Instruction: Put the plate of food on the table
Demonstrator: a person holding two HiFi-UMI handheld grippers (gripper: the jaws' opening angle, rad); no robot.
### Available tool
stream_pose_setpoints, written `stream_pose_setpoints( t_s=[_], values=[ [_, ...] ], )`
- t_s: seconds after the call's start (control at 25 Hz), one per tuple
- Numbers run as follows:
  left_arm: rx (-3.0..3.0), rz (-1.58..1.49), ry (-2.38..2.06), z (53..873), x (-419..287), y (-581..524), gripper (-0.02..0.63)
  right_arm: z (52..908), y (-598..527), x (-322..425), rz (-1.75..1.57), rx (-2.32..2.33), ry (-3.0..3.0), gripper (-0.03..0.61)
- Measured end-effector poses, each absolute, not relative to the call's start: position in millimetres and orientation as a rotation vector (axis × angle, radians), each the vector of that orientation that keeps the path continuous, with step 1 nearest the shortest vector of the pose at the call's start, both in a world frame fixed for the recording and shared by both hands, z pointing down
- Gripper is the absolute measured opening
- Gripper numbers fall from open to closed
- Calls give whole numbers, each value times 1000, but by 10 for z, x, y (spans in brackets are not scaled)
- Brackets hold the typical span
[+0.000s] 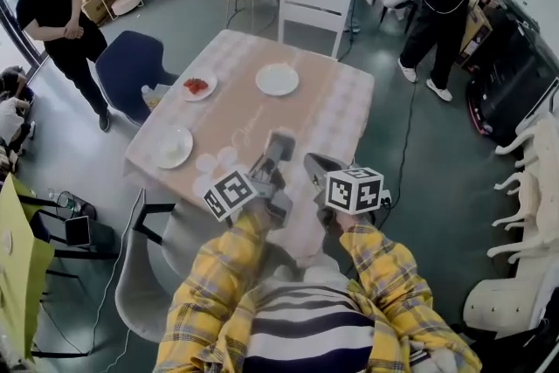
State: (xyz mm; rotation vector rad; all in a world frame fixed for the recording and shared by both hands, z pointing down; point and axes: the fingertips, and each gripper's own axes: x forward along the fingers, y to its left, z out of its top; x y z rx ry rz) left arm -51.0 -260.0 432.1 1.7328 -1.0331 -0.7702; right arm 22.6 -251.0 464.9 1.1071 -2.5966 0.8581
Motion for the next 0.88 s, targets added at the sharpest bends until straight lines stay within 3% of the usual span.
stream_pose_setpoints(
  t_s=[0.88],
  values=[
    [1504,-869,-1242,4837,-704,-4339,95,4983,-4312,72,845,821,-2578,-3]
  ],
)
